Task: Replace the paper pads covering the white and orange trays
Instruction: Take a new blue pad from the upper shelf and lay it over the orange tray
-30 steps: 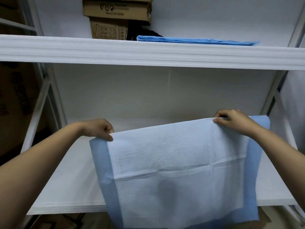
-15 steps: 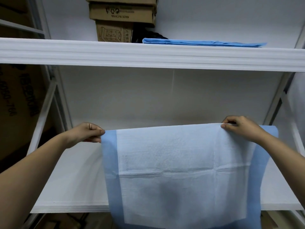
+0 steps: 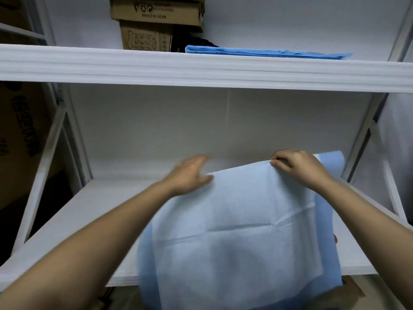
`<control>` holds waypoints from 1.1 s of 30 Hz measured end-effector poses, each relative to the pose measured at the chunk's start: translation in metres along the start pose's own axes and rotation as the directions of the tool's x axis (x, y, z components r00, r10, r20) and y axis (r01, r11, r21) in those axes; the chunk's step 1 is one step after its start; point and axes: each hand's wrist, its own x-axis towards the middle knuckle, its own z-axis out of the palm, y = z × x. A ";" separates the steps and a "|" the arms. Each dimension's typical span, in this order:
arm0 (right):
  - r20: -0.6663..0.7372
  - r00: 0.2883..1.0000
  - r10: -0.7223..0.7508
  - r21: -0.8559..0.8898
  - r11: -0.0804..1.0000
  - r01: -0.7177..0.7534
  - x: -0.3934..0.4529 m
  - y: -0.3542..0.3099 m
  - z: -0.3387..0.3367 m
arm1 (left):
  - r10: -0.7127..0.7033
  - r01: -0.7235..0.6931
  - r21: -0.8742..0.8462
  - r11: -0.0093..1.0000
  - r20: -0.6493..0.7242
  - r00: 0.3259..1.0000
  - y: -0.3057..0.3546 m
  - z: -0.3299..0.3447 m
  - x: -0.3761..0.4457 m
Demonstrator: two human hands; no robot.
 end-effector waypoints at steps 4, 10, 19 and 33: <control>-0.060 0.973 -0.223 -0.155 0.965 0.212 0.000 -0.015 -0.009 | 0.075 -0.053 -0.125 0.991 0.177 0.981 0.053 0.021 0.027; -0.072 0.976 -0.208 -0.191 0.963 0.191 -0.012 -0.001 -0.022 | 0.037 0.058 -0.289 0.956 0.313 0.949 0.022 0.006 0.035; -0.034 0.998 -0.043 -0.178 0.983 0.037 -0.008 0.017 0.011 | -0.399 0.298 0.307 0.904 0.355 0.845 -0.046 -0.023 -0.007; -0.111 0.917 0.382 0.007 0.923 -0.384 -0.015 -0.005 0.016 | -0.475 0.464 -0.115 0.878 -0.332 0.815 -0.039 -0.021 -0.028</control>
